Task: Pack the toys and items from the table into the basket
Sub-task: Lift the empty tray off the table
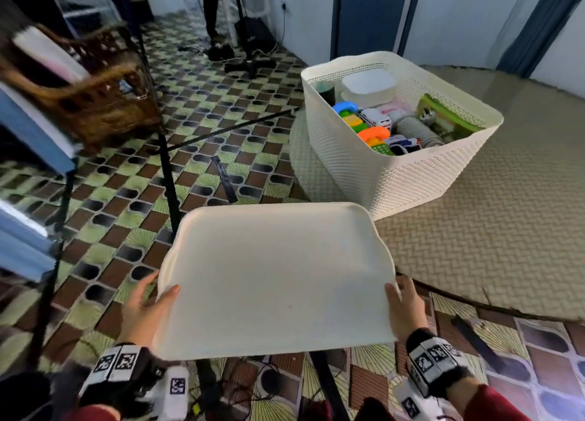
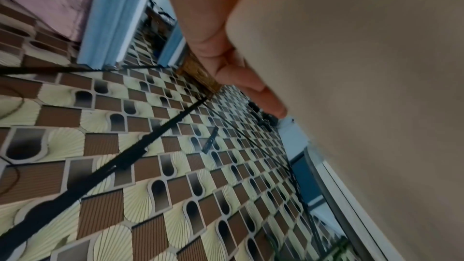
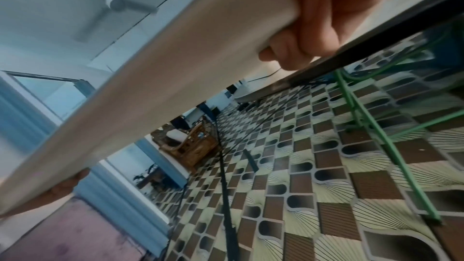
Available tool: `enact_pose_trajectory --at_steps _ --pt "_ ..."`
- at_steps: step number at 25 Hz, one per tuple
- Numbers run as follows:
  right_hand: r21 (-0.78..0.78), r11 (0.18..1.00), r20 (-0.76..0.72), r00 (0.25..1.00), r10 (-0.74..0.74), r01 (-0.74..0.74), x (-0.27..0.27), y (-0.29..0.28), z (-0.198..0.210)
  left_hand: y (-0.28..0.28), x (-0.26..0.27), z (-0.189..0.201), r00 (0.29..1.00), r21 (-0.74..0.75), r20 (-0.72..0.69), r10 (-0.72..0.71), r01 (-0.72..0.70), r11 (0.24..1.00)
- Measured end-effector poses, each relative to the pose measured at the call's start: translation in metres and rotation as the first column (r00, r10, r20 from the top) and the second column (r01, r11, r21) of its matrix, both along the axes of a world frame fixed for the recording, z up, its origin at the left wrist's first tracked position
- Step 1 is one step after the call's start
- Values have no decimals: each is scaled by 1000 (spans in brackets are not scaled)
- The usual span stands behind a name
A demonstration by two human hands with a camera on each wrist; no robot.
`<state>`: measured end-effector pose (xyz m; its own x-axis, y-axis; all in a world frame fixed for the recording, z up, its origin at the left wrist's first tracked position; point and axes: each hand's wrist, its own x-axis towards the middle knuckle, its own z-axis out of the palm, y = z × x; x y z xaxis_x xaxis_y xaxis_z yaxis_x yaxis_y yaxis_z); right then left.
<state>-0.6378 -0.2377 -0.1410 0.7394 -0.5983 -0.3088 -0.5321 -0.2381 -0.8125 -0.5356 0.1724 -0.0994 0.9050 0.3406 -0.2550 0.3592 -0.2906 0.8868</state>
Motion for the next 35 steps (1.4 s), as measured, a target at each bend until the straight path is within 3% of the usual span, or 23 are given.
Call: enact_pose_trajectory --at_steps 7,12,19,22,26,35 --pt "-126 984 321 933 160 -125 112 44 68 59 29 33 948 -227 146 282 -245 942" --pt "-118 987 436 887 150 -109 187 58 117 57 77 71 866 -424 141 480 -386 819" --pt "15 1000 598 802 11 -24 292 53 167 39 190 104 874 -433 257 413 -278 857" --pt "76 997 637 769 -55 8 330 43 175 29 258 108 891 -467 293 346 -182 865" --pt "100 990 655 743 -138 96 371 24 180 3 337 114 865 -510 334 374 -168 843" --pt "134 939 620 712 -329 317 396 -15 187 -79 462 119 921 -507 347 179 24 862"
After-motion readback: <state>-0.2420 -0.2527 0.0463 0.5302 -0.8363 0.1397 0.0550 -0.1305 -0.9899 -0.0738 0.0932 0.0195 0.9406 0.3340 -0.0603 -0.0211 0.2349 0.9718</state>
